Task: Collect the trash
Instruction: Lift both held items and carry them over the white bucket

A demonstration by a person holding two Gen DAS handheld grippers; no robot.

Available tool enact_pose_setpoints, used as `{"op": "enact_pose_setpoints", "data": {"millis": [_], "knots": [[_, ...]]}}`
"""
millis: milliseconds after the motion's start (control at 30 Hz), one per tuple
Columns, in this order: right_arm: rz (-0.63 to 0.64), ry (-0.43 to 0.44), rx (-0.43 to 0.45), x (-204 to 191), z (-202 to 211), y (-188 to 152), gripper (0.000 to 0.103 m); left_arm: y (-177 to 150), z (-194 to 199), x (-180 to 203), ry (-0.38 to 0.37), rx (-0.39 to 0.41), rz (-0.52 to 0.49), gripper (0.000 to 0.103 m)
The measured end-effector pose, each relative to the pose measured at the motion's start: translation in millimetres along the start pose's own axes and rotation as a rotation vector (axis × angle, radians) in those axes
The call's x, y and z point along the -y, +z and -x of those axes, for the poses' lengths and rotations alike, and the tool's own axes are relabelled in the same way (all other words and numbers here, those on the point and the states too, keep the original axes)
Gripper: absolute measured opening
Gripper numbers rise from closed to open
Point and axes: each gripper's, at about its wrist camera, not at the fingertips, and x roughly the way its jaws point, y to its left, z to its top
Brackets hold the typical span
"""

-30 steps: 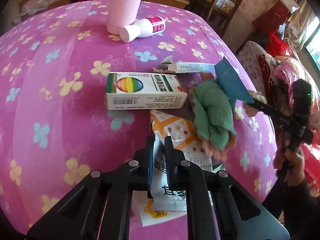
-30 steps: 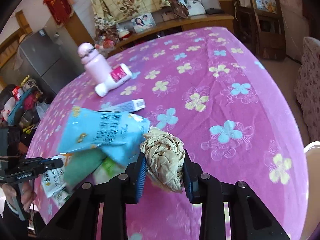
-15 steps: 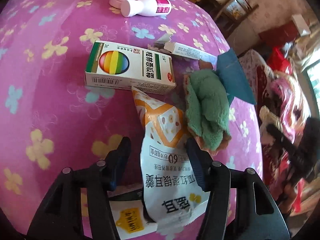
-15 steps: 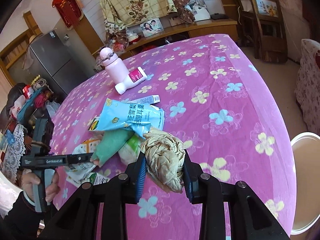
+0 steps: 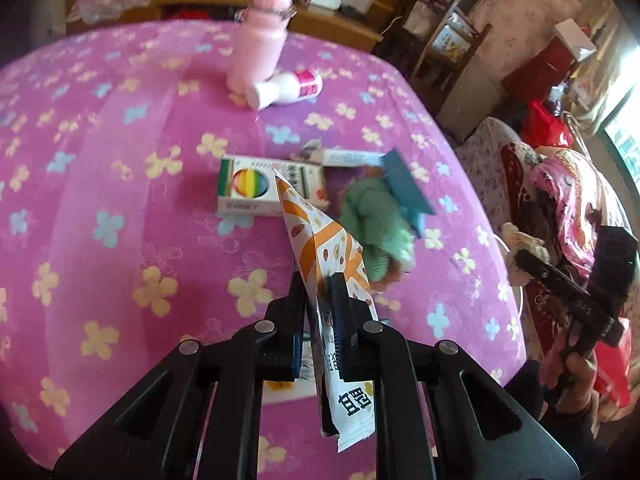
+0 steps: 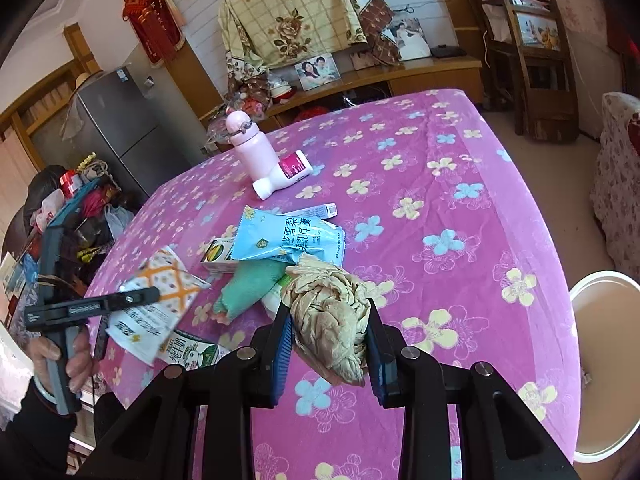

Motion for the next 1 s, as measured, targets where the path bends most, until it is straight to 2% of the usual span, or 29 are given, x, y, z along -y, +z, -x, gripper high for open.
{"op": "enact_pose_setpoints", "data": {"millis": [133,300,667,1000], "knots": [[-0.007,-0.012,0.003,3,7,-3,0.031,-3,10,30,-0.002,0.043,-0.056,0.01],[0.004,-0.05,0.005,8,16,-9,0.031,-6,2,70,-0.008,0.067,-0.112,0.01],[-0.031,-0.143,0.021,48,44,-19,0.031,-12,-58,162,-0.068,0.029,-0.188,0.01],[-0.119,-0.251,0.037,111,78,-32,0.031,-17,-111,246,-0.12,-0.008,-0.276,0.01]]}}
